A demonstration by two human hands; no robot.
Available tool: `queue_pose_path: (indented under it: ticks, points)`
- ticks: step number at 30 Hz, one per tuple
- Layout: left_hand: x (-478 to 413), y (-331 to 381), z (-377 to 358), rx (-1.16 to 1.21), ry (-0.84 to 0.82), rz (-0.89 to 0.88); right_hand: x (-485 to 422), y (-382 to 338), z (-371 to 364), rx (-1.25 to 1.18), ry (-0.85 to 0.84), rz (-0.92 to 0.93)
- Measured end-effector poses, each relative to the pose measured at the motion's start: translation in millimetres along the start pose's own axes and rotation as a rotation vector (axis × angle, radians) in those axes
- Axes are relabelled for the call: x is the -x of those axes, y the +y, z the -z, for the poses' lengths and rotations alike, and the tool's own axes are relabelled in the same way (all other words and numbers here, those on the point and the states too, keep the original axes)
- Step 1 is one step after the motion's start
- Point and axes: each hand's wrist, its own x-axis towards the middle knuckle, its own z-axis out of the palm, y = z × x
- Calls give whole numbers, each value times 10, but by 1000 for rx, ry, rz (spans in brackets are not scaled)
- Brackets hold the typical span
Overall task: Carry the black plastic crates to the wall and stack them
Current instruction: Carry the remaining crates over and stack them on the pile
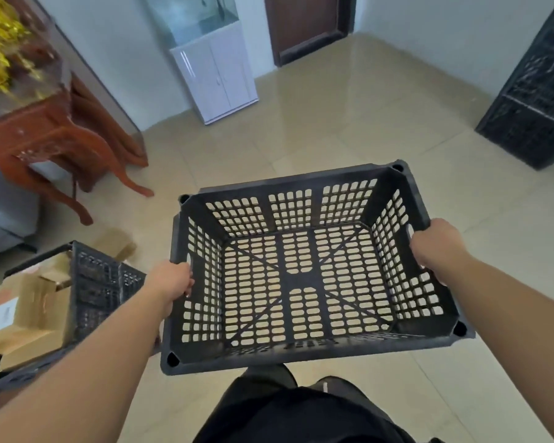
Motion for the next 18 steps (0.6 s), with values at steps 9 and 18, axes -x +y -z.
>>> queue_pose_path:
  ticks: [9,18]
  points:
    - [-1098,1524,-1039,-95,-286,-109,-862,-166,443,-132,171,-250]
    - [-1775,3230,-2054,-299,-467,-331,-1367,-308,773,-238,350,-499]
